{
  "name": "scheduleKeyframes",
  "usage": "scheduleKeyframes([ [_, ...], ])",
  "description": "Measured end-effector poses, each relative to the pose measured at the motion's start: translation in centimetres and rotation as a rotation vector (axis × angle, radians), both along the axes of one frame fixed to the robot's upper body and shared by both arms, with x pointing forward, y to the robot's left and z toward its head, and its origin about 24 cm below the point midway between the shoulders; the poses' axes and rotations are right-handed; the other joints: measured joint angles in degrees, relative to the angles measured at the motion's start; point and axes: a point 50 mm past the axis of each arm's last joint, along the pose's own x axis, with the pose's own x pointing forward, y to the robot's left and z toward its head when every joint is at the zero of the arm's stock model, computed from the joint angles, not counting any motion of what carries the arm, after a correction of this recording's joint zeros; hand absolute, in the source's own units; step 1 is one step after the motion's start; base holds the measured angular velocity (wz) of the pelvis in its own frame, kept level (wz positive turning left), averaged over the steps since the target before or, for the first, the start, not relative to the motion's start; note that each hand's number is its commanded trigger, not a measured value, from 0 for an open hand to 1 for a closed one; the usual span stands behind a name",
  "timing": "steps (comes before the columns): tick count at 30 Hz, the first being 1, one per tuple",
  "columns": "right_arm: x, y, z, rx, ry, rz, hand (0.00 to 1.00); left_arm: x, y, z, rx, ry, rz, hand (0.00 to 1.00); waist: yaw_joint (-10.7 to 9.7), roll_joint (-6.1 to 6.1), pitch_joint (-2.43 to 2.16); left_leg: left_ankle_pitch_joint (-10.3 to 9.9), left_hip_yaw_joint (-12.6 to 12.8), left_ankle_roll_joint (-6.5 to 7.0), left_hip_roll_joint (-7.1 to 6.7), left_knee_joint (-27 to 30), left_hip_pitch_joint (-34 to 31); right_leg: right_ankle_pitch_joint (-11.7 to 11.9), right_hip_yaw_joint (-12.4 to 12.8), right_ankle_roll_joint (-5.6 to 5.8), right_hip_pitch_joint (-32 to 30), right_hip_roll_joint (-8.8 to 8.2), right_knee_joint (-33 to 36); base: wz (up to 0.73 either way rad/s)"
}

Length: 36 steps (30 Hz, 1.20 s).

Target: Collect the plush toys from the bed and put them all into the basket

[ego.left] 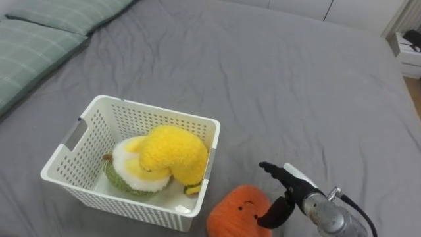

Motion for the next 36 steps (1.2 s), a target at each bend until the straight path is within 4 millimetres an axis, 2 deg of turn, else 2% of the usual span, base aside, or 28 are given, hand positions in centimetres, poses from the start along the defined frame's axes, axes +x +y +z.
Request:
scheduleKeyframes([
  [7, -1.2, 1.6, -1.3, -0.008, 0.072, 0.061, 0.00, 0.1, -0.6, -0.1, -0.003, 0.002, -0.024, 0.00, 0.5, 0.21, 0.11, 0.0, -0.1, 0.00, -0.03, 0.0, 0.0, 0.0, -0.1, 0.00, 0.1, 0.01, 0.0, 0.00],
  [16, -1.4, 2.0, -1.6, -0.016, 0.087, 0.079, 0.00, 0.3, -1.1, -0.2, -0.010, -0.011, -0.048, 0.00, 0.7, 0.23, 0.12, 0.0, -0.3, -0.02, -0.03, 0.1, -0.1, 0.0, -0.2, 0.00, 0.0, 0.01, 0.0, 0.00],
  [17, -1.4, 2.1, -1.6, -0.016, 0.087, 0.079, 0.25, 0.3, -1.1, -0.2, -0.010, -0.011, -0.048, 0.00, 0.7, 0.23, 0.12, 0.0, -0.3, -0.03, -0.03, 0.1, -0.1, 0.0, -0.2, 0.00, 0.0, 0.01, 0.0, 0.00],
  [19, -1.4, 2.1, -1.6, -0.016, 0.088, 0.079, 0.85, 0.3, -1.1, -0.2, -0.011, -0.011, -0.048, 0.00, 0.9, 0.25, 0.11, -0.1, -0.4, -0.05, -0.03, 0.1, -0.2, 0.0, -0.3, 0.00, 0.0, 0.02, 0.0, 0.00],
  [20, -1.4, 2.1, -1.6, -0.016, 0.088, 0.079, 1.00, 0.3, -1.1, -0.2, -0.011, -0.012, -0.048, 0.00, 0.9, 0.26, 0.11, -0.1, -0.5, -0.05, -0.03, 0.1, -0.2, 0.0, -0.3, 0.00, 0.0, 0.02, 0.0, 0.00],
  [32, -1.3, 2.2, -1.6, -0.027, 0.076, 0.080, 1.00, 0.3, -1.2, -0.2, -0.014, -0.013, -0.052, 0.00, 1.1, 0.44, 0.01, -0.1, -0.6, -0.06, -0.04, 0.1, -0.2, 0.0, -0.5, 0.01, 0.0, 0.03, 0.0, 0.00],
  [36, -1.8, 2.3, -1.9, -0.022, 0.105, 0.090, 1.00, 0.3, -1.2, -0.2, -0.014, -0.013, -0.052, 0.00, 1.2, 0.46, 0.02, -0.1, -0.6, -0.06, -0.04, 0.1, -0.2, 0.0, -0.5, 0.01, 0.0, 0.03, 0.0, 0.00],
])
